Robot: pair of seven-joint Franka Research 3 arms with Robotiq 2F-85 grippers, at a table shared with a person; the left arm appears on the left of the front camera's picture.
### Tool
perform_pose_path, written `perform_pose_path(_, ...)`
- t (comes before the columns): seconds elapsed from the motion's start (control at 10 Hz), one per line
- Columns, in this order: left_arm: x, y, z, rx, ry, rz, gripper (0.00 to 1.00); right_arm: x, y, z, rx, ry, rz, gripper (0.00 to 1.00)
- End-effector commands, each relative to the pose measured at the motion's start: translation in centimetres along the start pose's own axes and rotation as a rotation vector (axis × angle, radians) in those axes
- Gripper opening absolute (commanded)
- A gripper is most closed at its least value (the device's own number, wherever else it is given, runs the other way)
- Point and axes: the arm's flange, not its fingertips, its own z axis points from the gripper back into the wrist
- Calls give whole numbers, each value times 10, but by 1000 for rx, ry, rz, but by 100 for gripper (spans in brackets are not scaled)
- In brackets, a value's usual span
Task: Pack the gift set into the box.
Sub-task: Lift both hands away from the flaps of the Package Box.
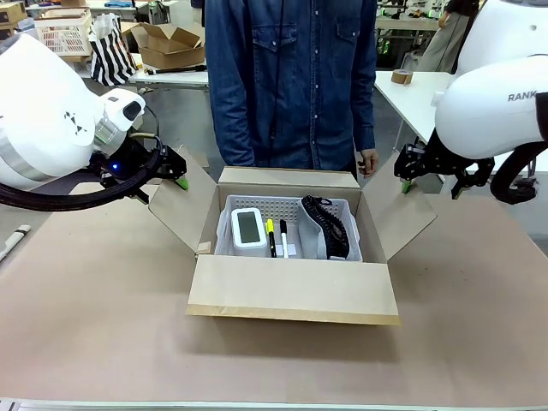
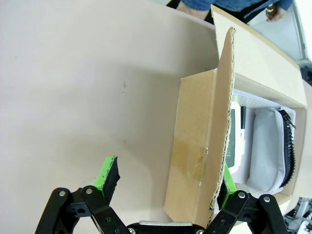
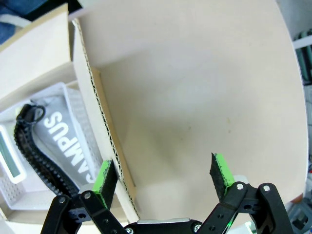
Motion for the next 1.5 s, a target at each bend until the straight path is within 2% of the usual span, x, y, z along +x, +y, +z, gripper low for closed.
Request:
perform_pose_path(0.0, 0, 0, 1, 9, -2, 5, 100, 0, 0, 0, 0, 0, 0, 100)
perform_pose_path(0.1, 0, 0, 0, 0, 0, 0, 100, 7, 13, 16, 127, 18, 35, 100)
perform_pose_path(0.3, 12, -22, 61, -374, 206, -3, 100, 2, 17, 81, 516, 13, 129, 100)
perform_pose_path(0.5, 4, -6, 103, -903, 430, -160, 100, -28, -23, 112, 946, 121, 197, 100)
perform_pose_path(0.6, 2, 9, 111, -1097, 463, -180, 100, -39, -50, 111, 1079, 131, 173, 100)
perform_pose_path(0.7, -1, 23, 109, -1223, 487, -186, 100, -46, -81, 102, 1182, 105, 117, 100)
perform_pose_path(0.8, -1, 30, 100, -1246, 533, -162, 100, -45, -98, 87, 1208, 97, 36, 100)
perform_pose_path(0.9, -4, -13, 139, -874, 221, -197, 100, -37, -97, 71, 1116, 107, -20, 100)
perform_pose_path(1.0, -4, -13, 139, -874, 221, -197, 100, -45, -73, 118, 1110, 21, 82, 100)
perform_pose_path(1.4, -4, -13, 139, -874, 221, -197, 100, -45, -73, 118, 1110, 21, 82, 100)
